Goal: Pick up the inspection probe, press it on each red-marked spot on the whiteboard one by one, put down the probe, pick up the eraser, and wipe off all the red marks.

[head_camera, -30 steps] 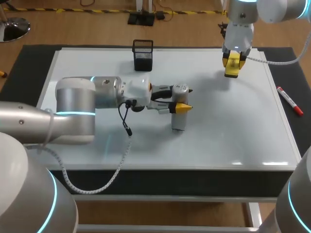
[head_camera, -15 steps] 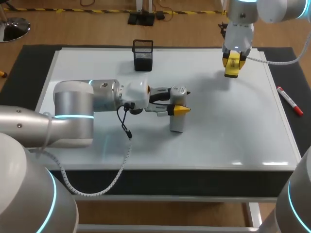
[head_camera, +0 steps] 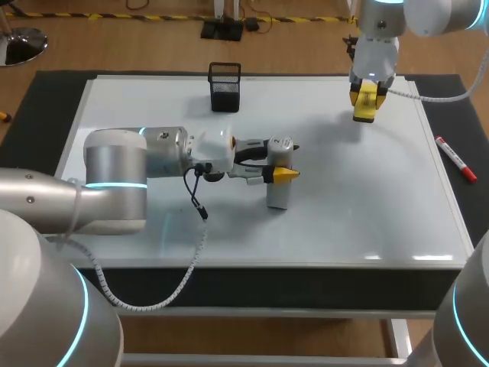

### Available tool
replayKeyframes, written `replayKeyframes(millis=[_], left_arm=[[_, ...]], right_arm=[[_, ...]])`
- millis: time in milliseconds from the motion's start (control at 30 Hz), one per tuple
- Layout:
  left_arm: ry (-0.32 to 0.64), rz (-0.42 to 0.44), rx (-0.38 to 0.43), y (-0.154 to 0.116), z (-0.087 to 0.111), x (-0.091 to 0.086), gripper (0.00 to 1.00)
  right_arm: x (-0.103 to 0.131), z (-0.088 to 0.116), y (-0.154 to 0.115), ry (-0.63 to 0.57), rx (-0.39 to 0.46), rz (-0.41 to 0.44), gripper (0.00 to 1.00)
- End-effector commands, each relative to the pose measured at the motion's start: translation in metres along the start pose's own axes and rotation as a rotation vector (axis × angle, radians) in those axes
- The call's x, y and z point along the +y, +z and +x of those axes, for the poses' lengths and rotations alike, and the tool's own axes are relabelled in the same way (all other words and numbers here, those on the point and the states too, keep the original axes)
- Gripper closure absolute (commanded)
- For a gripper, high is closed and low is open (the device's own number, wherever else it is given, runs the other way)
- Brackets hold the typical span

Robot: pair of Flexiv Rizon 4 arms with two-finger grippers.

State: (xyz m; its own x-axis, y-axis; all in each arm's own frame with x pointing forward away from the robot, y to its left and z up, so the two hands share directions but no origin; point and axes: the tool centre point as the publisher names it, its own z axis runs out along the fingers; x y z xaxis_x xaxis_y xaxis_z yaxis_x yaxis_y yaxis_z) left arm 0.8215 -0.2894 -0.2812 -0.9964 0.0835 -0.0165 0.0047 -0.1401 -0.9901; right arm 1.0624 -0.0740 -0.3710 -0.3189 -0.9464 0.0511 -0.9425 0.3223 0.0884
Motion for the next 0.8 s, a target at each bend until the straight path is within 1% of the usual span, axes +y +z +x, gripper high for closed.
replayKeyframes(millis=[33,167,267,333,400,500,633,700,733,800], left_arm=[[0.000,0.003,-0.001,0.001,0.000,0.002,1.00],[0.001,0.004,-0.006,0.001,0.000,0.000,1.00],[0.032,-0.001,-0.021,-0.005,0.000,-0.012,1.00],[0.054,-0.013,-0.035,-0.015,-0.001,-0.025,1.00],[0.085,-0.010,-0.054,-0.030,-0.002,-0.036,1.00],[0.100,-0.019,-0.107,-0.058,-0.002,-0.047,1.00],[0.114,-0.010,-0.186,-0.099,0.001,-0.058,1.00],[0.119,-0.037,-0.227,-0.118,0.004,-0.062,1.00],[0.121,-0.026,-0.245,-0.127,0.007,-0.064,1.00],[0.122,-0.042,-0.282,-0.143,0.010,-0.066,1.00]], right_arm=[[-0.001,0.001,-0.001,-0.002,0.003,0.000,1.00],[-0.001,0.001,-0.001,-0.002,0.003,0.000,1.00],[-0.001,0.001,-0.001,-0.002,0.003,0.000,1.00],[-0.001,0.001,-0.001,-0.002,0.003,0.000,1.00],[-0.001,0.001,-0.001,-0.002,0.003,0.000,1.00],[-0.001,0.001,-0.001,-0.002,0.003,0.000,1.00],[-0.001,0.001,-0.001,-0.002,0.003,0.000,1.00],[-0.001,0.001,-0.001,-0.002,0.003,0.000,1.00],[-0.001,0.001,-0.001,-0.002,0.003,0.000,1.00],[-0.001,0.001,-0.001,-0.002,0.003,0.000,1.00]])
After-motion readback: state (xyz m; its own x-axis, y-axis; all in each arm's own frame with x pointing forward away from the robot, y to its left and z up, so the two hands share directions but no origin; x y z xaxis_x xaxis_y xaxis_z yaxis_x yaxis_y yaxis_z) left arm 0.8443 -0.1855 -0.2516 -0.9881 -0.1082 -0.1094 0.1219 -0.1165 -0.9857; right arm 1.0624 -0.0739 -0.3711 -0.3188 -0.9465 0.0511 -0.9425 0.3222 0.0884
